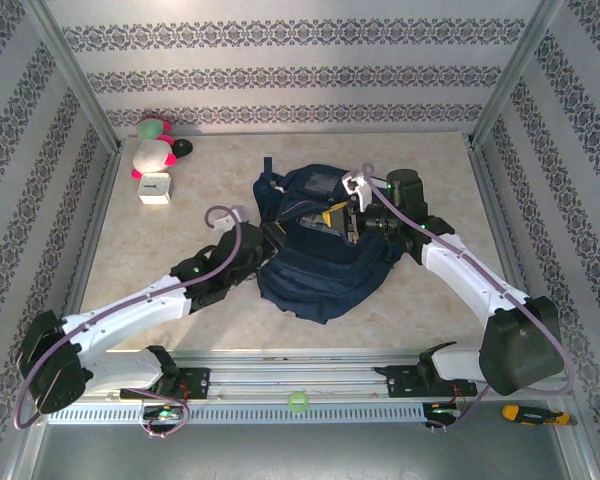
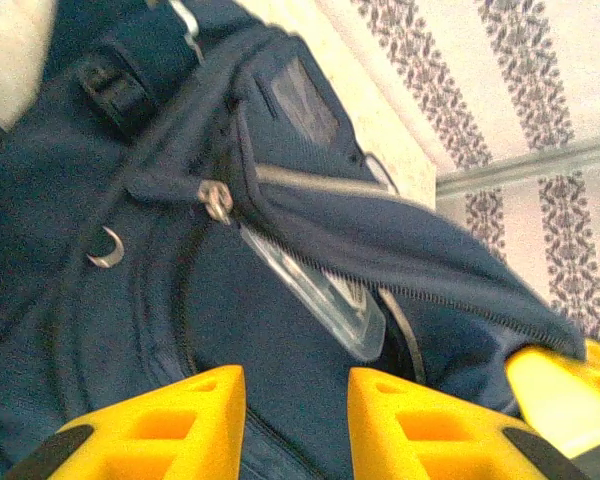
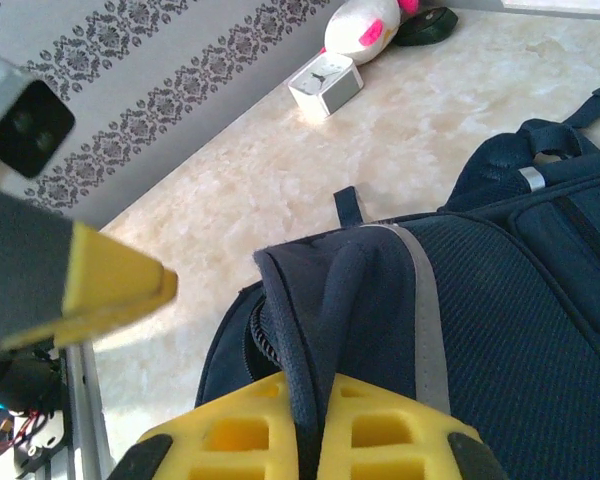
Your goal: Pack the student bag
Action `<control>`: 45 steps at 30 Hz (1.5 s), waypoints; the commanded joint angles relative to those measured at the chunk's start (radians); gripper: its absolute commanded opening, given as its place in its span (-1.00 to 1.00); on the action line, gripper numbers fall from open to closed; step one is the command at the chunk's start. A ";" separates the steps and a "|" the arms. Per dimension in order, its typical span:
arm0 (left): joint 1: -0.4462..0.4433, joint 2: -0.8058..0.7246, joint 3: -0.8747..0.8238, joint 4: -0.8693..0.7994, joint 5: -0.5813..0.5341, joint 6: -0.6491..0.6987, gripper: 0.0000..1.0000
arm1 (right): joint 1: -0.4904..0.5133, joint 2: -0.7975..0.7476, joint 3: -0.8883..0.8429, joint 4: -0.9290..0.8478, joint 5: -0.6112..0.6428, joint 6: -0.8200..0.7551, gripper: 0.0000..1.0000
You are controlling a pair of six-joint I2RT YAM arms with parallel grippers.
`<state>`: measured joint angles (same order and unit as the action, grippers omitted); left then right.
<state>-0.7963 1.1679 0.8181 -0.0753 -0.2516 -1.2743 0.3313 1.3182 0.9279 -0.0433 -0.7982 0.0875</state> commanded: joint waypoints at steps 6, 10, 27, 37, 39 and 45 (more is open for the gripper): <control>0.137 -0.033 -0.031 -0.121 -0.006 0.051 -0.34 | 0.082 0.026 -0.043 -0.108 -0.011 -0.185 -0.92; 0.173 -0.031 -0.029 -0.129 0.003 0.068 -0.33 | 0.130 0.082 -0.027 -0.244 0.034 -0.260 -0.90; 0.193 0.096 -0.048 -0.080 0.091 0.070 -0.16 | 0.228 0.196 0.146 -0.546 0.227 -0.297 -0.12; 0.201 0.203 0.000 -0.016 0.164 0.143 0.05 | 0.060 -0.183 0.031 -0.516 0.319 0.222 0.24; 0.201 0.227 0.008 -0.010 0.184 0.149 0.05 | 0.038 -0.237 -0.047 -0.508 0.365 0.263 0.25; 0.201 0.272 0.007 0.019 0.209 0.161 -0.06 | -0.016 -0.234 -0.215 -0.413 0.380 0.344 0.22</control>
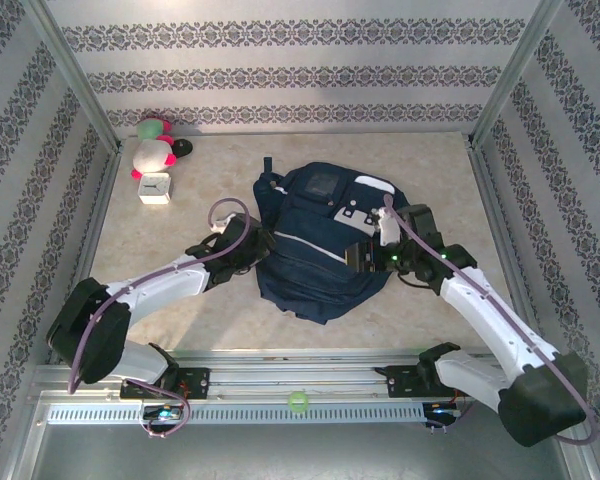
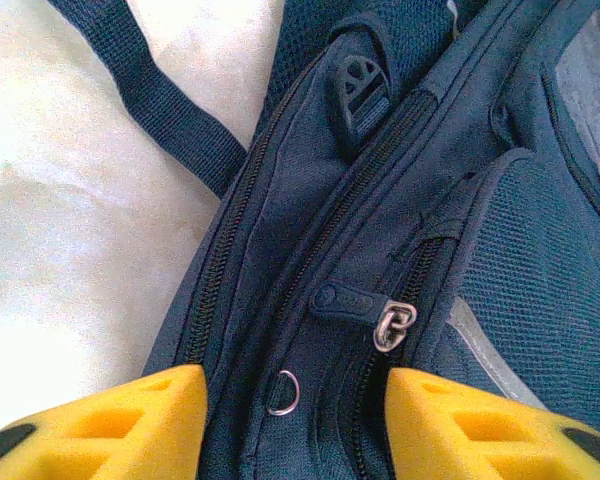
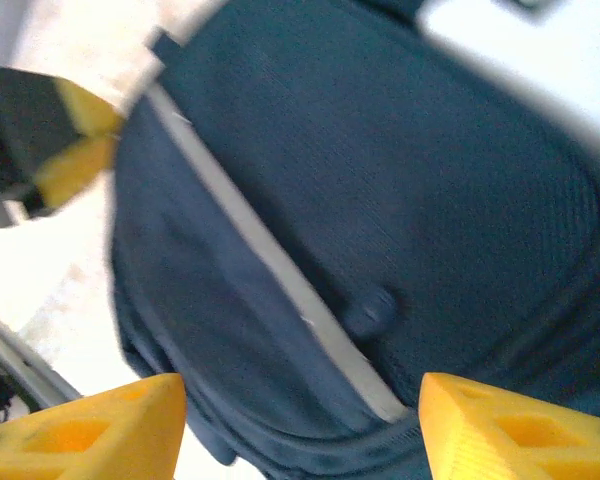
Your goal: Pack the student bag
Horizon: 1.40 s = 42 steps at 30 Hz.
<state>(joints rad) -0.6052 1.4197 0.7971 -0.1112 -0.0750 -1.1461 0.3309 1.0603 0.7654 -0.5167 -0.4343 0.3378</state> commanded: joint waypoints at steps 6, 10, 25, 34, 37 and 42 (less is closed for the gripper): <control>0.005 0.016 0.003 0.017 0.062 0.005 -0.35 | -0.031 0.202 -0.077 0.216 -0.007 0.107 0.00; -0.026 -0.017 -0.056 0.012 0.070 -0.036 -0.40 | -0.070 0.346 -0.024 0.269 0.024 0.072 -0.06; 0.137 -0.235 -0.190 0.322 0.229 0.478 -0.01 | -0.108 0.157 0.095 0.264 -0.003 -0.284 0.16; 0.390 -0.091 0.012 0.210 0.800 1.259 0.24 | 0.217 0.044 -0.019 0.288 0.040 -0.760 0.16; 0.416 -0.015 0.074 0.095 0.887 1.511 0.27 | 0.225 0.090 -0.008 0.295 0.043 -0.743 0.15; 0.439 0.113 0.186 -0.229 1.078 2.090 0.32 | 0.226 0.144 -0.001 0.293 0.013 -0.753 0.13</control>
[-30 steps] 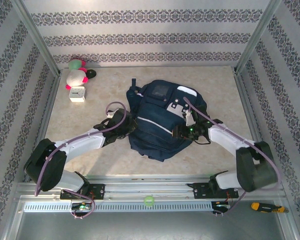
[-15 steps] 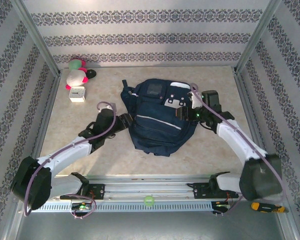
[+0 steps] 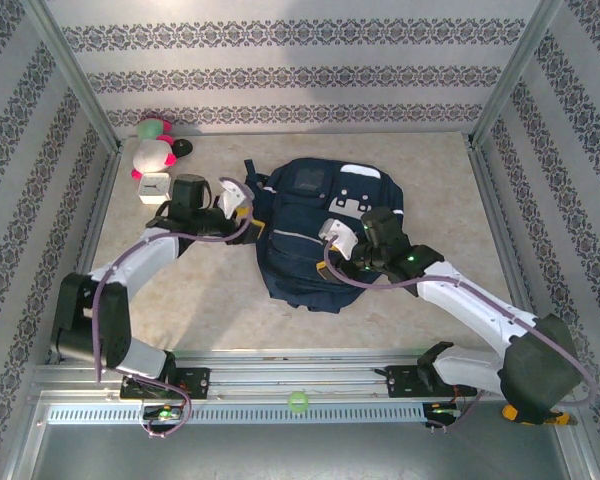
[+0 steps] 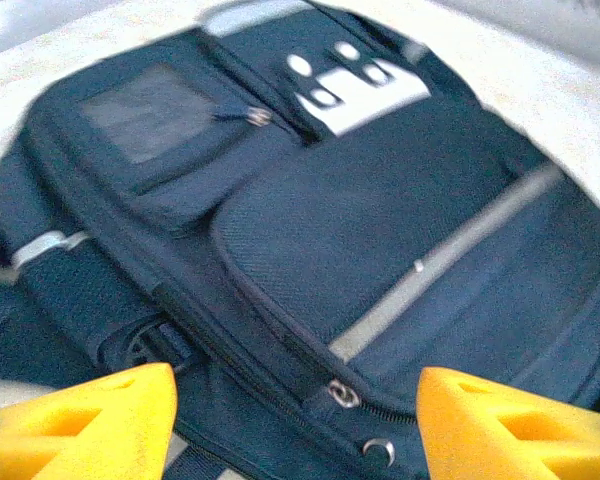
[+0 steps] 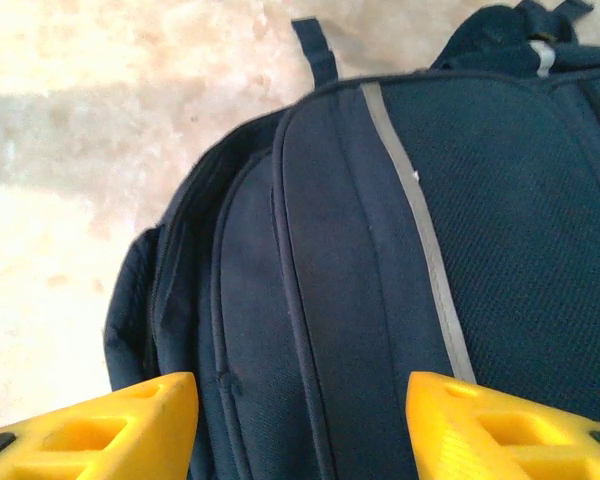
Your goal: Pack the student bag
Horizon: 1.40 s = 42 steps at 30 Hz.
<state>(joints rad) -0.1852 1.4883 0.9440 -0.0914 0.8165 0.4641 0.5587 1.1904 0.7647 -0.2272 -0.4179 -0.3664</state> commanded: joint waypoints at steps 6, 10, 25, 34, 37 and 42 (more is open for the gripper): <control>0.020 0.240 0.210 -0.524 0.093 0.852 0.34 | -0.001 0.019 -0.004 0.000 -0.012 -0.052 0.13; 0.007 0.316 0.256 -0.537 0.069 0.830 0.34 | -0.002 0.023 -0.005 0.002 -0.015 -0.049 0.12; -0.055 0.321 0.237 -0.462 0.128 0.725 0.00 | -0.008 0.043 -0.005 0.015 -0.008 -0.022 0.11; -0.056 0.300 0.220 -0.406 0.126 0.640 -0.18 | -0.017 0.060 -0.010 0.038 -0.019 0.006 0.09; -0.055 0.302 0.218 -0.356 0.104 0.568 -0.11 | -0.018 0.055 -0.010 0.040 -0.020 0.006 0.08; -0.060 0.315 0.215 -0.248 0.043 0.449 0.13 | -0.020 0.050 -0.007 0.044 -0.022 0.013 0.09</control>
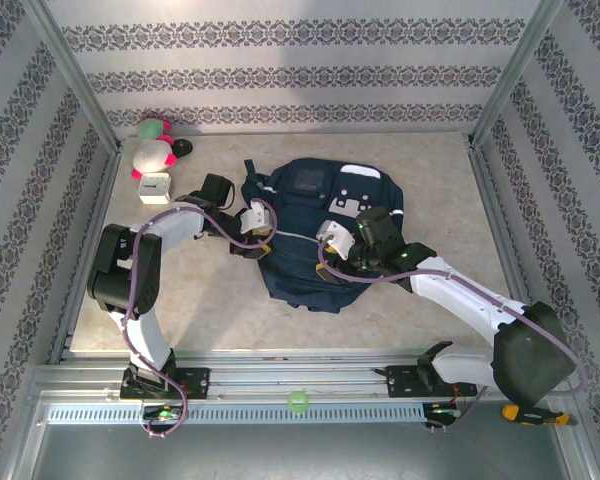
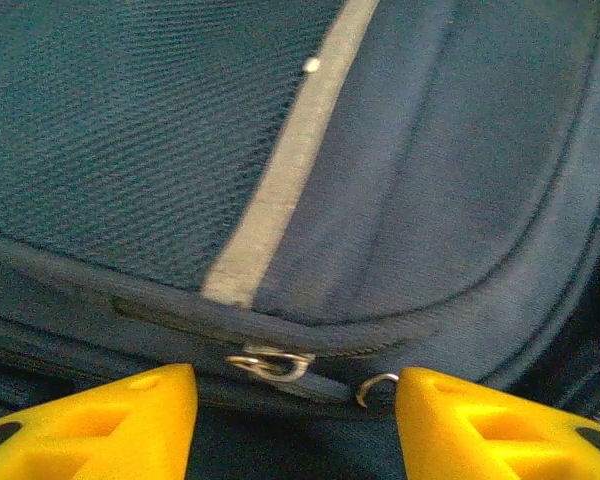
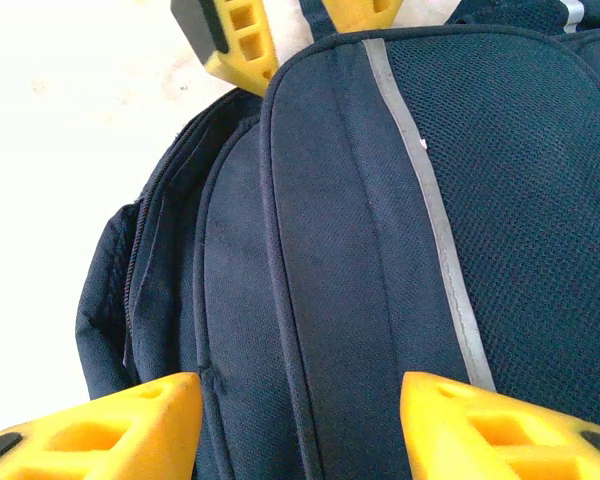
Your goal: Pack the student bag
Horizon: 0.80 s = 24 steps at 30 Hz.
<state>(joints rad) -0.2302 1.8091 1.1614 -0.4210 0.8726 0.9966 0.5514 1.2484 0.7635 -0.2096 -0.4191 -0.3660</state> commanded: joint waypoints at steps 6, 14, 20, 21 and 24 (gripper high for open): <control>-0.050 0.029 0.034 -0.010 -0.062 -0.002 -0.04 | -0.016 -0.014 -0.006 0.028 -0.017 0.013 0.08; -0.052 -0.033 -0.032 -0.053 -0.042 0.050 -0.28 | -0.036 -0.018 -0.012 0.033 -0.009 0.034 0.08; -0.052 -0.073 -0.072 -0.019 -0.052 0.034 -0.68 | -0.047 -0.021 -0.020 0.045 -0.004 0.052 0.07; -0.051 -0.075 -0.075 -0.018 -0.054 0.028 -0.73 | -0.047 -0.021 -0.021 0.047 -0.004 0.054 0.07; -0.052 -0.083 -0.079 0.002 -0.062 0.000 -0.79 | -0.048 -0.022 -0.023 0.056 -0.008 0.059 0.07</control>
<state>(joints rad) -0.2737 1.7546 1.1015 -0.4282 0.7994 1.0122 0.5121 1.2446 0.7578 -0.1787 -0.4183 -0.3256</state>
